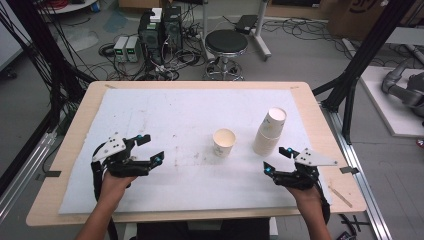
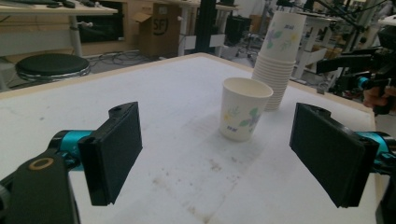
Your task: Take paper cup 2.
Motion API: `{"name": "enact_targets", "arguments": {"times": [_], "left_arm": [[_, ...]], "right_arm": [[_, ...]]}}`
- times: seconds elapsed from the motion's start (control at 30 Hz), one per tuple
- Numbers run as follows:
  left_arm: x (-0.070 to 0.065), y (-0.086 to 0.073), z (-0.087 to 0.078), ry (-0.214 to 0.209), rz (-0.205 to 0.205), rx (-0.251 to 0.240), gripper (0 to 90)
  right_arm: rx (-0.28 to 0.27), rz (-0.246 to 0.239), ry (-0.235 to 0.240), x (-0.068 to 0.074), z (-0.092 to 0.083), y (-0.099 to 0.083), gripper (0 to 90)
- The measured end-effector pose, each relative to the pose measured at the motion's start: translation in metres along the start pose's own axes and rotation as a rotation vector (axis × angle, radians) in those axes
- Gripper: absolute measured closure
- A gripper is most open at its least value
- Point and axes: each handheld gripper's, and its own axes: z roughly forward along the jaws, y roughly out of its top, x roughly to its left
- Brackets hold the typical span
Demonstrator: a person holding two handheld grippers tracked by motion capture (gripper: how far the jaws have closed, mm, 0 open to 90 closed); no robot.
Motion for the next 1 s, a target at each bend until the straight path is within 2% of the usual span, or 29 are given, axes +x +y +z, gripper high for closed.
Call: {"name": "enact_targets", "arguments": {"times": [0.1, 0.23, 0.47, 0.67, 0.9, 1.0], "left_arm": [[-0.001, 0.01, 0.012, -0.024, 0.023, 0.01, 17.0], [-0.003, 0.023, 0.029, -0.06, 0.007, 0.026, 16.8], [-0.007, 0.043, 0.06, -0.13, 0.041, 0.043, 16.1], [-0.012, 0.053, 0.085, -0.164, 0.063, 0.067, 16.1], [-0.021, 0.065, 0.116, -0.192, 0.135, 0.077, 16.5], [-0.023, 0.07, 0.131, -0.207, 0.136, 0.082, 16.5]], "right_arm": [[-0.003, 0.004, 0.004, -0.001, -0.001, 0.0, 20.9], [-0.004, 0.009, 0.001, -0.002, -0.002, -0.001, 21.0], [-0.002, 0.01, -0.007, -0.006, -0.006, -0.003, 21.1], [0.005, 0.013, -0.008, -0.006, -0.006, -0.004, 21.1], [0.008, 0.014, -0.005, -0.006, -0.006, -0.004, 21.2], [0.009, 0.016, -0.005, -0.006, -0.006, -0.004, 21.2]]}}
